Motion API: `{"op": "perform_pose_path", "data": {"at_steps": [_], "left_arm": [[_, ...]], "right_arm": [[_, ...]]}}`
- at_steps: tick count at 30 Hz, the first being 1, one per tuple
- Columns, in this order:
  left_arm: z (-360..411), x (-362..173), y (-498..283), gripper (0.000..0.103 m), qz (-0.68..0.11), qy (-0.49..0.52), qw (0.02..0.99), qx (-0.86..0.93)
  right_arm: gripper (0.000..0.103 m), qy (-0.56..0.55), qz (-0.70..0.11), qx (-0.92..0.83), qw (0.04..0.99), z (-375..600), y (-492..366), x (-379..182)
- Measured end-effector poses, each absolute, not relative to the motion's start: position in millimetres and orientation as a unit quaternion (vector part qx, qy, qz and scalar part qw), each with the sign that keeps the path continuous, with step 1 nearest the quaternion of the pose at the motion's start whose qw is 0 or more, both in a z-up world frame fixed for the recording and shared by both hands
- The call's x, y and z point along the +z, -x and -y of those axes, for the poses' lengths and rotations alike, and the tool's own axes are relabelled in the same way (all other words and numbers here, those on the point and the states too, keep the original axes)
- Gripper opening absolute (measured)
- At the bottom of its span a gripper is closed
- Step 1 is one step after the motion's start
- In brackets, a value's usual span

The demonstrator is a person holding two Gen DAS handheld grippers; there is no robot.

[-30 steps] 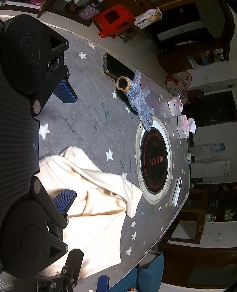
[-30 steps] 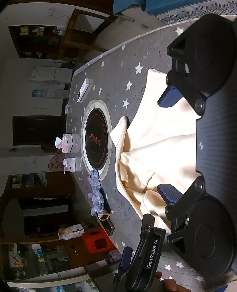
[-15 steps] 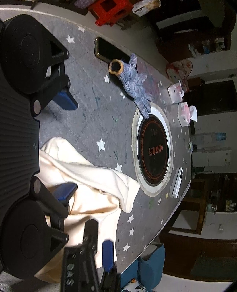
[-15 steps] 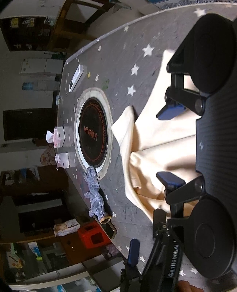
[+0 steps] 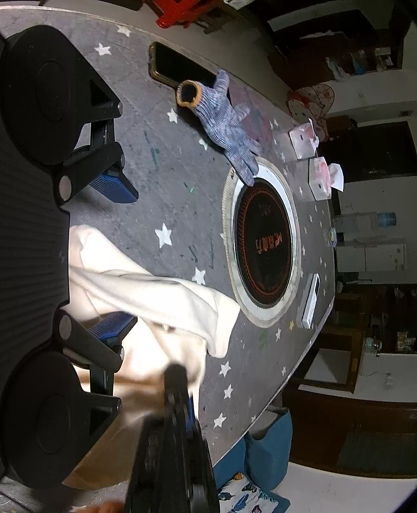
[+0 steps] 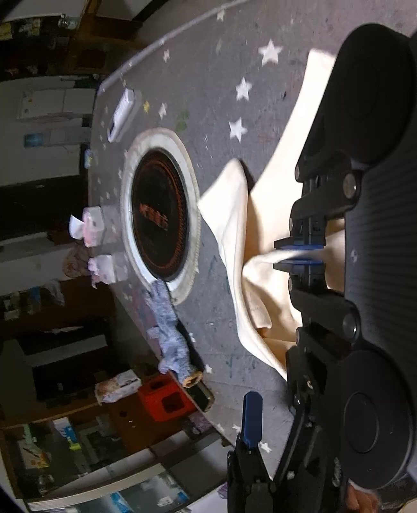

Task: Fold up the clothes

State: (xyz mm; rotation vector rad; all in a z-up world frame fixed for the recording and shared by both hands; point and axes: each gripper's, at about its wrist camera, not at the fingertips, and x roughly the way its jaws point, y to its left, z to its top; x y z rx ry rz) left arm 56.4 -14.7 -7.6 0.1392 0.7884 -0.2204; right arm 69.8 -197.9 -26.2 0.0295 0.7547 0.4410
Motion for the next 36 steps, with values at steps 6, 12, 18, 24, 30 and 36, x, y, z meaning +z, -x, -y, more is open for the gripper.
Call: {"op": "perform_pose_path", "data": {"at_steps": [6, 12, 18, 24, 30, 36], "left_arm": [[24.2, -8.5, -58.9, 0.077, -0.379, -0.076, 0.914, -0.126], [29.1, -17.8, -65.4, 0.043, -0.388, -0.079, 0.908, -0.138], [16.1, -13.6, -61.1, 0.012, -0.380, -0.057, 0.914, -0.134], [-25.1, 14.2, -31.8, 0.011, -0.353, -0.014, 0.930, -0.101], [-78.3, 31.3, 14.3, 0.011, -0.365, 0.047, 0.926, -0.085], [-110.1, 14.6, 52.5, 0.025, -0.424, 0.043, 0.902, -0.071]], "right_arm": [[0.004, -0.012, -0.332, 0.173, 0.927, 233.7, -34.9, -3.1], [0.004, -0.017, -0.307, 0.111, 0.945, 279.2, 10.6, 13.4], [0.004, -0.033, -0.316, 0.041, 0.947, 327.1, 51.3, 10.4], [0.004, -0.045, -0.330, -0.008, 0.943, 359.7, 75.6, -1.0], [0.004, -0.048, -0.330, -0.029, 0.942, 377.1, 94.2, -8.3], [0.005, -0.041, -0.345, -0.020, 0.937, 378.8, 98.5, -14.5]]}}
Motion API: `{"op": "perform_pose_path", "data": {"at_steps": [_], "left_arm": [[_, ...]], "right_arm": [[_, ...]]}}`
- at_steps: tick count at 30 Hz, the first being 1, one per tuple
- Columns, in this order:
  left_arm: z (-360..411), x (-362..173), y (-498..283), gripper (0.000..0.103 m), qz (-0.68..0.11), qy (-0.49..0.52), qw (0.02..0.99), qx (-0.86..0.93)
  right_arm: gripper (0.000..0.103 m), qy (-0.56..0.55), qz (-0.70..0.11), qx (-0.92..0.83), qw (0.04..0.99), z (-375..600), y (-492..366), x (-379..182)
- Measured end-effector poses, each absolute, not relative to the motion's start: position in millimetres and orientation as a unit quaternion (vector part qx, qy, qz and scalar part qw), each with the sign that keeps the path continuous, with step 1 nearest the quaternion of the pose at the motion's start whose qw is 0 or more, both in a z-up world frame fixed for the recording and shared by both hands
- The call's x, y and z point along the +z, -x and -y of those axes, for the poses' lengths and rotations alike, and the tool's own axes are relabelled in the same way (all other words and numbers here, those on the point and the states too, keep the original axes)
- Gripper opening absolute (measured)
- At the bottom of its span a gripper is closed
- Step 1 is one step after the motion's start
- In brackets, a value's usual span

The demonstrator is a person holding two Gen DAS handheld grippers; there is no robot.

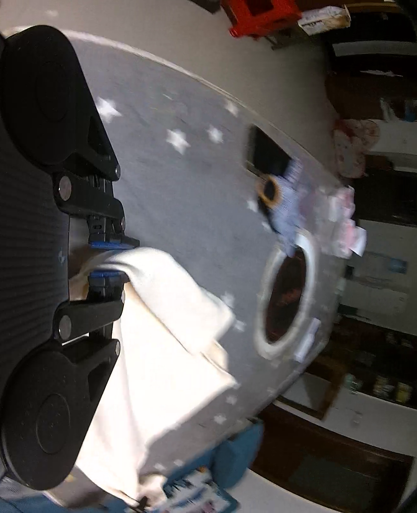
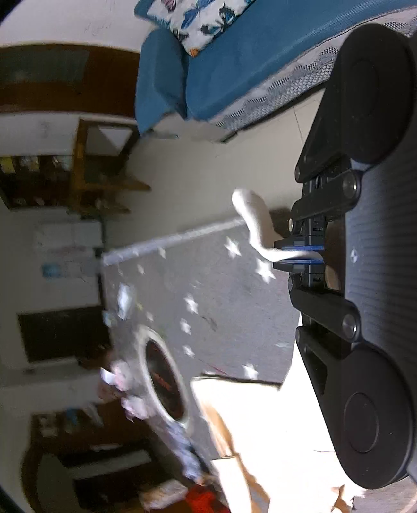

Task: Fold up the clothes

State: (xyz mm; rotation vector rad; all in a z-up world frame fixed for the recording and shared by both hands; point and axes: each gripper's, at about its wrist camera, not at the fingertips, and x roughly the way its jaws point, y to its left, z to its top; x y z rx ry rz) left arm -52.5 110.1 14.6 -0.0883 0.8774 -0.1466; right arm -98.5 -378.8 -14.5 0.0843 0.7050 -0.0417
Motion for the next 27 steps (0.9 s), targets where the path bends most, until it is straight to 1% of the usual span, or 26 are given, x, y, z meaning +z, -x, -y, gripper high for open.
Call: {"op": "perform_pose_path", "data": {"at_steps": [1, 3, 4, 5, 6, 8, 10, 13, 14, 19, 20, 22, 23, 24, 25, 26, 27], "left_arm": [[-113.3, 10.7, 55.5, 0.033, -0.431, 0.034, 0.900, -0.061], [-119.0, 4.4, 60.7, 0.054, -0.440, 0.023, 0.897, -0.047], [-121.6, 2.0, 62.9, 0.058, -0.441, 0.021, 0.896, -0.044], [-123.4, 3.6, 65.1, 0.061, -0.437, 0.017, 0.898, -0.044], [-122.7, 6.6, 65.7, 0.064, -0.432, 0.011, 0.901, -0.045], [-118.4, 14.0, 65.4, 0.069, -0.419, -0.003, 0.907, -0.049], [-109.5, 18.7, 61.2, 0.071, -0.403, -0.016, 0.913, -0.056], [-92.2, 22.5, 52.1, 0.081, -0.383, -0.029, 0.920, -0.081], [-83.8, 21.2, 46.2, 0.083, -0.379, -0.037, 0.920, -0.088], [-51.3, 6.5, 15.1, 0.083, -0.380, -0.068, 0.917, -0.106], [-46.1, 1.5, 7.7, 0.082, -0.382, -0.074, 0.915, -0.103], [-39.7, -9.1, -5.7, 0.076, -0.392, -0.084, 0.910, -0.102], [-38.8, -14.3, -11.0, 0.068, -0.397, -0.086, 0.908, -0.104], [-40.2, -18.1, -14.9, 0.053, -0.403, -0.082, 0.905, -0.107], [-41.8, -21.7, -18.6, 0.045, -0.409, -0.078, 0.903, -0.110], [-46.1, -23.0, -20.9, 0.029, -0.413, -0.065, 0.901, -0.114], [-50.7, -24.1, -23.2, 0.019, -0.416, -0.052, 0.900, -0.118]], "right_arm": [[0.006, -0.036, -0.349, -0.017, 0.936, 376.8, 98.1, -14.7], [0.009, -0.026, -0.356, -0.009, 0.934, 372.8, 97.2, -15.3], [0.015, -0.021, -0.359, -0.006, 0.933, 370.9, 96.8, -15.6], [0.019, -0.016, -0.362, -0.002, 0.932, 369.1, 96.6, -15.4], [0.019, -0.013, -0.361, 0.000, 0.932, 368.4, 97.3, -12.2], [0.024, -0.008, -0.355, 0.005, 0.935, 366.9, 95.9, -3.4], [0.026, -0.002, -0.349, 0.011, 0.937, 365.2, 94.1, 5.3], [0.027, 0.007, -0.344, 0.039, 0.938, 356.4, 80.2, 12.6], [0.027, 0.009, -0.344, 0.051, 0.938, 350.8, 74.4, 13.7], [0.028, 0.018, -0.352, 0.112, 0.929, 318.4, 36.8, 8.5], [0.028, 0.019, -0.354, 0.126, 0.926, 309.3, 26.1, 6.2], [0.028, 0.015, -0.359, 0.146, 0.922, 295.8, 10.9, 3.0], [0.028, 0.014, -0.361, 0.155, 0.920, 289.1, 3.2, 1.3], [0.028, 0.015, -0.362, 0.162, 0.918, 283.0, -4.6, -0.9], [0.028, 0.016, -0.364, 0.168, 0.916, 277.0, -12.4, -3.1], [0.028, 0.017, -0.366, 0.175, 0.914, 270.9, -20.3, -5.4], [0.028, 0.020, -0.369, 0.178, 0.912, 265.2, -28.3, -8.5]]}}
